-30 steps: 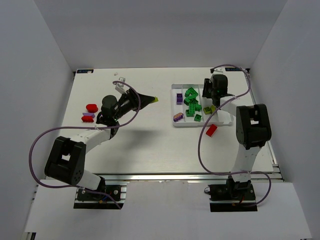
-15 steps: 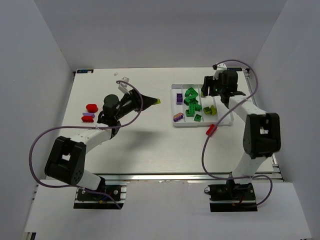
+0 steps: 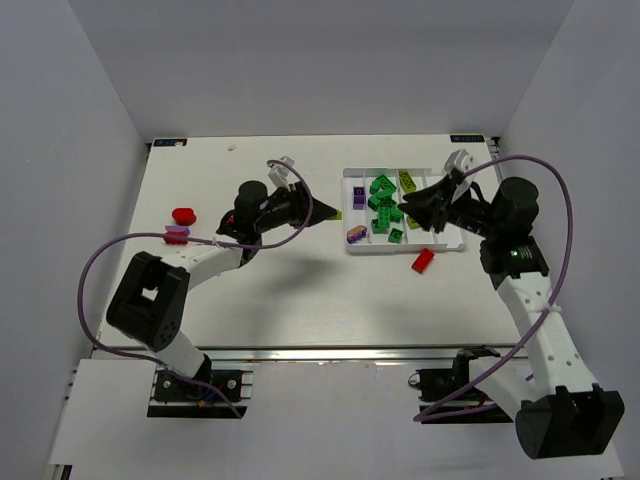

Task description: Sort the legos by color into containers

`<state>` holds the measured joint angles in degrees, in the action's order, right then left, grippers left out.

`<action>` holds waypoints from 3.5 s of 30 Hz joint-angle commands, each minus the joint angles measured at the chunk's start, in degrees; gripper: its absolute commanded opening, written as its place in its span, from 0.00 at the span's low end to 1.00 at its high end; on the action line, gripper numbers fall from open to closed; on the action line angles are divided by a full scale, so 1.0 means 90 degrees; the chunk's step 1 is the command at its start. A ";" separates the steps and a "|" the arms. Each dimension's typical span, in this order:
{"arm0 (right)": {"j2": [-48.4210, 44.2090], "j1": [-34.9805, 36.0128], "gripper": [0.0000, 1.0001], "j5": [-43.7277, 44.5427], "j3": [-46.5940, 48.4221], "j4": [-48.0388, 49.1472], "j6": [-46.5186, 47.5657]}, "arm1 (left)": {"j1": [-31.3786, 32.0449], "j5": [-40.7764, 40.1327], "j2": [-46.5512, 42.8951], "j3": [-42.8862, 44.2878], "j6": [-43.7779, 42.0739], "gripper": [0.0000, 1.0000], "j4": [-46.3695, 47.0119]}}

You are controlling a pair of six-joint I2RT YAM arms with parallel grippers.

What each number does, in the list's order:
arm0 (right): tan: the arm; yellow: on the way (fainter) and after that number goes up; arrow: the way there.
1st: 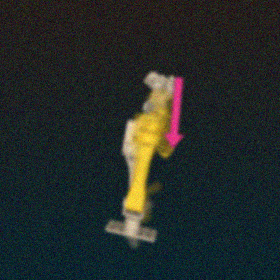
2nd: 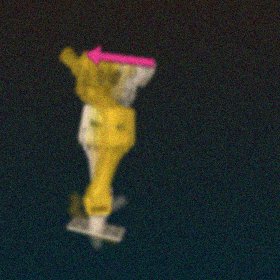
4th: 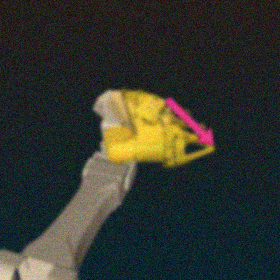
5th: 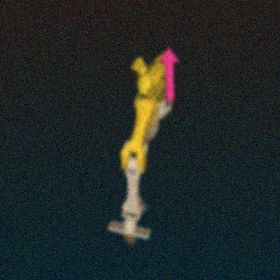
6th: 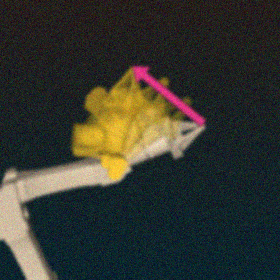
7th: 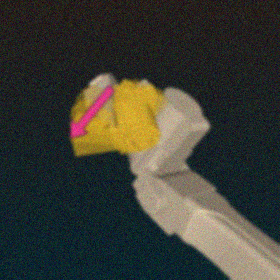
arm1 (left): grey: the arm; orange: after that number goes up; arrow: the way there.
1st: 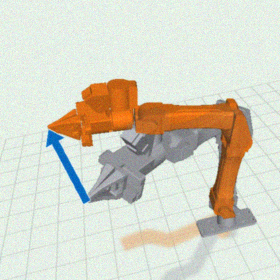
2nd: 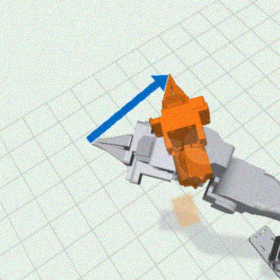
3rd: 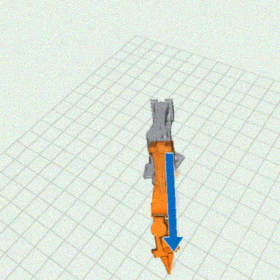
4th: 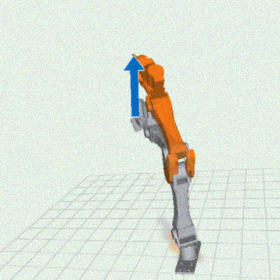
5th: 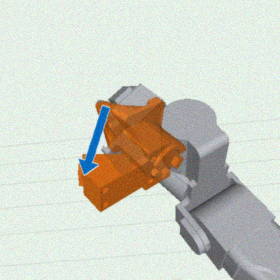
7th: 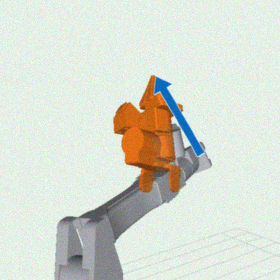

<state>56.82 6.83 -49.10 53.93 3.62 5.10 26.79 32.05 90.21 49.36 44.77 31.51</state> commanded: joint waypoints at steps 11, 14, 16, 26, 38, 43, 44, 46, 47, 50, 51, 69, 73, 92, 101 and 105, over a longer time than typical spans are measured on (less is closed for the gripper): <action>-0.1371 -0.0631 0.00 0.0377 -0.0816 0.0594 0.0126 | 0.1027 -0.1276 0.2337 0.3563 -0.1342 0.00 -0.2611; -0.1469 -0.0691 0.00 0.0455 -0.0797 0.0604 0.0029 | 0.1212 -0.1451 0.3235 0.4733 -0.1410 0.00 -0.2884; -0.1567 -0.0904 0.00 0.0446 -0.0826 0.0643 -0.0039 | 0.1330 -0.1559 0.3956 0.5410 -0.1469 0.00 -0.3167; -0.1752 -0.1266 0.00 0.0270 -0.0914 0.0789 -0.0283 | 0.1555 -0.2184 0.6020 0.8157 -0.1460 0.02 -0.2574; -0.1606 -0.1423 0.00 0.0036 -0.0934 0.0877 -0.0460 | 0.1750 -0.2614 0.6792 0.8744 -0.1528 0.16 -0.1792; -0.1586 -0.1491 0.00 0.0016 -0.0934 0.0887 -0.0489 | 0.1779 -0.2595 0.6919 0.8802 -0.1430 0.19 -0.1626; -0.1596 -0.1511 0.00 -0.0022 -0.0934 0.0887 -0.0499 | 0.1789 -0.2604 0.6997 0.8851 -0.1420 0.24 -0.1626; -0.1577 -0.1569 0.00 -0.0091 -0.0934 0.0907 -0.0518 | 0.1809 -0.2672 0.7124 0.9046 -0.1449 0.32 -0.1723; -0.1577 -0.1589 0.00 -0.0101 -0.0934 0.0907 -0.0518 | 0.1819 -0.2692 0.7163 0.9095 -0.1449 0.34 -0.1743; -0.1586 -0.1706 0.00 -0.0218 -0.0934 0.0926 -0.0683 | 0.1838 -0.2799 0.7251 0.9164 -0.1430 0.45 -0.1782; -0.1586 -0.1774 0.00 -0.0257 -0.0944 0.0946 -0.0713 | 0.1848 -0.2809 0.7271 0.9173 -0.1420 0.50 -0.1792; -0.1314 -0.2038 0.35 -0.1661 -0.0993 0.1024 -0.0665 | 0.1741 -0.2975 0.4462 0.6561 -0.2211 0.18 -0.1647; -0.0856 -0.1990 0.56 -0.2405 -0.0749 0.0683 -0.0596 | 0.1224 -0.3297 0.2821 0.4684 -0.2124 0.01 -0.1459; 0.0767 0.0315 0.29 0.0046 -0.0016 -0.0832 0.0614 | -0.3610 -0.3522 0.0806 0.2346 -0.1995 0.71 -0.4662; 0.0748 0.0335 0.39 0.0046 -0.0065 -0.0763 0.0634 | -0.3699 -0.4702 0.1646 0.3011 -0.3305 0.89 -0.5727; 0.0767 0.0364 0.40 0.0016 -0.0065 -0.0763 0.0673 | -0.3709 -0.5396 0.1588 0.3040 -0.2886 0.90 -0.5903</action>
<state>64.47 9.58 -48.93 51.22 -4.10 9.96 -6.42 -9.80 106.65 75.20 18.17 -19.29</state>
